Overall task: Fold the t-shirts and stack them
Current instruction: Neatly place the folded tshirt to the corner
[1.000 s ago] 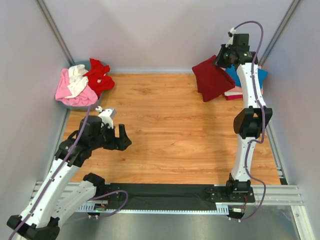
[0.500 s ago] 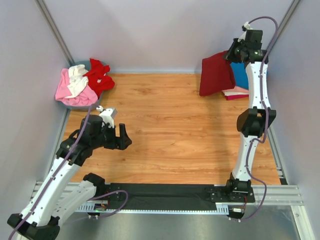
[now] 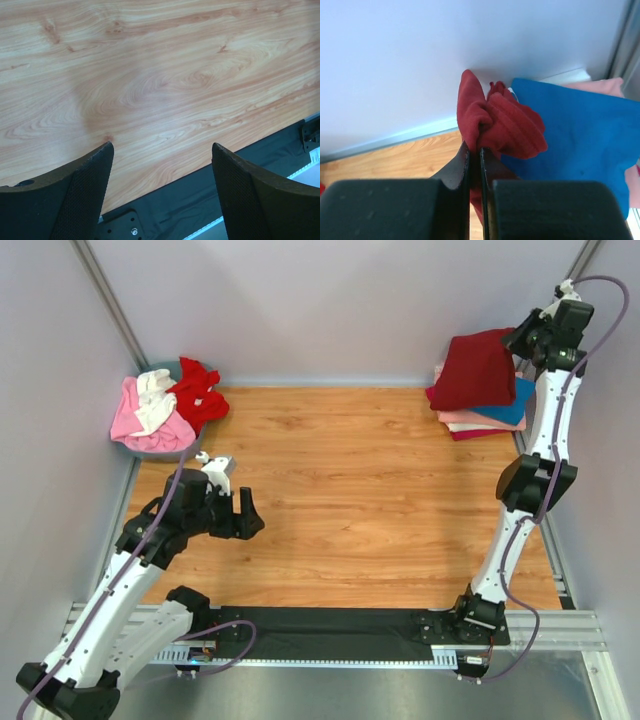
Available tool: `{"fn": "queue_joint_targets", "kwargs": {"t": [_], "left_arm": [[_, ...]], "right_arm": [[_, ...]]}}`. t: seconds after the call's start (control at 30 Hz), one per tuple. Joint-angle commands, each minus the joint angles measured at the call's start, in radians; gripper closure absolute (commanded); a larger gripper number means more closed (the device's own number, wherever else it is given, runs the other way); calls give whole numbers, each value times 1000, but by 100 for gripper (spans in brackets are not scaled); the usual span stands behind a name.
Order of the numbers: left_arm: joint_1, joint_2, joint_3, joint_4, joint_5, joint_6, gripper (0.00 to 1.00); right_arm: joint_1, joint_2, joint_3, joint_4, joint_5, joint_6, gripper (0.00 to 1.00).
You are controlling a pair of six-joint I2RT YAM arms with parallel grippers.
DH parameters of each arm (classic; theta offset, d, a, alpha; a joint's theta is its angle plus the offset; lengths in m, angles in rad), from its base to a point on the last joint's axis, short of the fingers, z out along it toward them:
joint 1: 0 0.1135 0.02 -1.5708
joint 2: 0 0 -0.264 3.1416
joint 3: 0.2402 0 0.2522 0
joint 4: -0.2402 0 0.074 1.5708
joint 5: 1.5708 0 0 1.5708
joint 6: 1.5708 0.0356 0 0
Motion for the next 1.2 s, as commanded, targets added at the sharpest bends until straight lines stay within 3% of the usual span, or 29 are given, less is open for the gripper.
{"fn": "queue_joint_targets", "kwargs": {"t": [0.0, 0.2, 0.47, 0.77, 0.8, 0.83, 0.93, 1.17], "left_arm": [[1, 2, -4, 31, 15, 13, 14], [1, 8, -5, 32, 18, 12, 15], [1, 2, -8, 34, 32, 12, 15], [1, -28, -10, 34, 26, 9, 15], [0, -31, -10, 34, 26, 10, 15], [1, -33, -10, 34, 28, 10, 15], [1, -30, -10, 34, 28, 10, 15], [1, -50, -5, 29, -4, 7, 15]], "right_arm": [[-32, 56, 44, 134, -23, 32, 100], [-58, 150, 1, 157, 9, 23, 100], [-155, 237, -16, 220, 156, 86, 99], [-227, 301, -145, 317, 334, 122, 96], [-231, 314, -145, 315, 334, 135, 90], [-238, 323, -143, 315, 322, 135, 68], [-245, 331, -167, 312, 334, 133, 29], [-291, 201, -239, 177, 632, 221, 13]]}}
